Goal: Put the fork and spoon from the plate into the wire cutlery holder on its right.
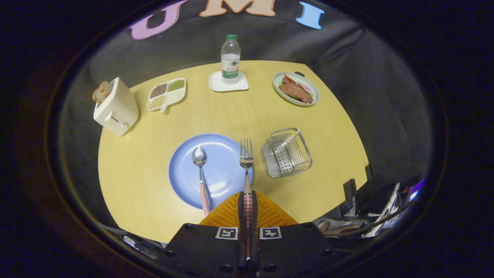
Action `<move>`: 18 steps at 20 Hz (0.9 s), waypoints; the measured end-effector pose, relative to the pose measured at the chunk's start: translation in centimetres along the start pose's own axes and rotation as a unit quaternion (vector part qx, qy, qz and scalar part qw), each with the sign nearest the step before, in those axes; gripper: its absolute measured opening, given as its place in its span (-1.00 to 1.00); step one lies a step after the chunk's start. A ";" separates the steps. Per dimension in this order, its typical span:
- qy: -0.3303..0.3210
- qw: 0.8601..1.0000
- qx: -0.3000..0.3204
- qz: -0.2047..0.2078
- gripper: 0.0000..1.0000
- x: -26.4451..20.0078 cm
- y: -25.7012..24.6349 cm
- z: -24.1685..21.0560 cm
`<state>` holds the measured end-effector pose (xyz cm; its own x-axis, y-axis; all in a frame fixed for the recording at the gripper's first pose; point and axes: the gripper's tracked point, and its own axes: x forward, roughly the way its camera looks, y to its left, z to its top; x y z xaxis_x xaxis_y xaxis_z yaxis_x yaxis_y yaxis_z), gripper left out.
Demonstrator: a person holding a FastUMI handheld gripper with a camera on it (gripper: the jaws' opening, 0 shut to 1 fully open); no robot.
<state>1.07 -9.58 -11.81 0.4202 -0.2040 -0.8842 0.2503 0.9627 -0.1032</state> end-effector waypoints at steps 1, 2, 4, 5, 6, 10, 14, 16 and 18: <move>0.011 1.000 0.011 -0.005 -0.87 -0.5 -0.8 0.4; 0.022 1.000 0.015 -0.014 -0.87 -1.0 -1.9 0.6; 0.048 0.998 0.019 -0.037 -0.87 -1.5 -4.0 1.0; 0.060 0.997 0.027 -0.041 -0.87 -1.5 -4.7 1.4; 0.071 0.996 0.038 -0.039 -0.87 -1.2 -5.1 1.7; 0.119 0.990 0.065 -0.026 -0.87 1.2 -6.5 1.8; 0.172 0.983 0.061 -0.007 -0.87 3.9 -7.1 1.3; 0.190 0.980 0.061 0.009 -0.87 5.3 -6.7 1.4; 0.202 0.978 0.055 0.013 -0.87 6.2 -6.9 1.6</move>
<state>3.34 -17.75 -15.83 0.0552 -0.0714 -0.9959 0.3462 0.9369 -0.0480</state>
